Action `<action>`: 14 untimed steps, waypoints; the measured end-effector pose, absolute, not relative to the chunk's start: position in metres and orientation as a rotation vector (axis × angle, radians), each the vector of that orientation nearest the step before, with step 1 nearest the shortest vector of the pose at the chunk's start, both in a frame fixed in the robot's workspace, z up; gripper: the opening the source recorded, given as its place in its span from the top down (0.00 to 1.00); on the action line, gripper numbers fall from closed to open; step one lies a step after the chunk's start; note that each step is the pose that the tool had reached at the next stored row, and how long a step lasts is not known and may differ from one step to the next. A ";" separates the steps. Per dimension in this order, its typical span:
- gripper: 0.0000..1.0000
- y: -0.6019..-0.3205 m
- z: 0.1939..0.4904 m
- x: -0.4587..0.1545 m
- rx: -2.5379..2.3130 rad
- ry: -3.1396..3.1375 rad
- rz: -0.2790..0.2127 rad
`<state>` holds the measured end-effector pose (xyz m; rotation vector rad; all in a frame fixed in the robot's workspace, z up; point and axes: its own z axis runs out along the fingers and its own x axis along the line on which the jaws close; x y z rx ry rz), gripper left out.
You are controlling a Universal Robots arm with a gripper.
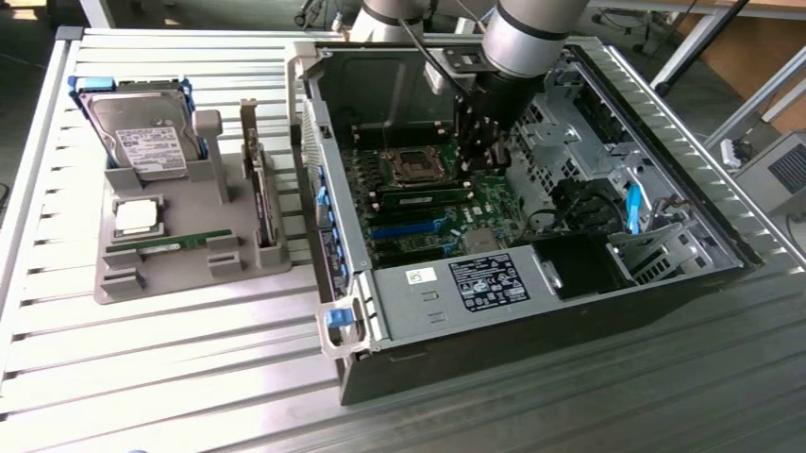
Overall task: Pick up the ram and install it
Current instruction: 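Press down the ram until it locks into place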
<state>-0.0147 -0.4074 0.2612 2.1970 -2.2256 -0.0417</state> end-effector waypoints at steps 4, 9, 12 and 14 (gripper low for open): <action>0.91 -0.407 0.261 -0.037 2.199 -2.228 -0.045; 0.91 -0.407 0.260 -0.079 2.202 -2.231 -0.049; 0.91 -0.407 0.257 -0.090 2.202 -2.231 -0.050; 0.91 -0.407 0.255 -0.095 2.202 -2.231 -0.050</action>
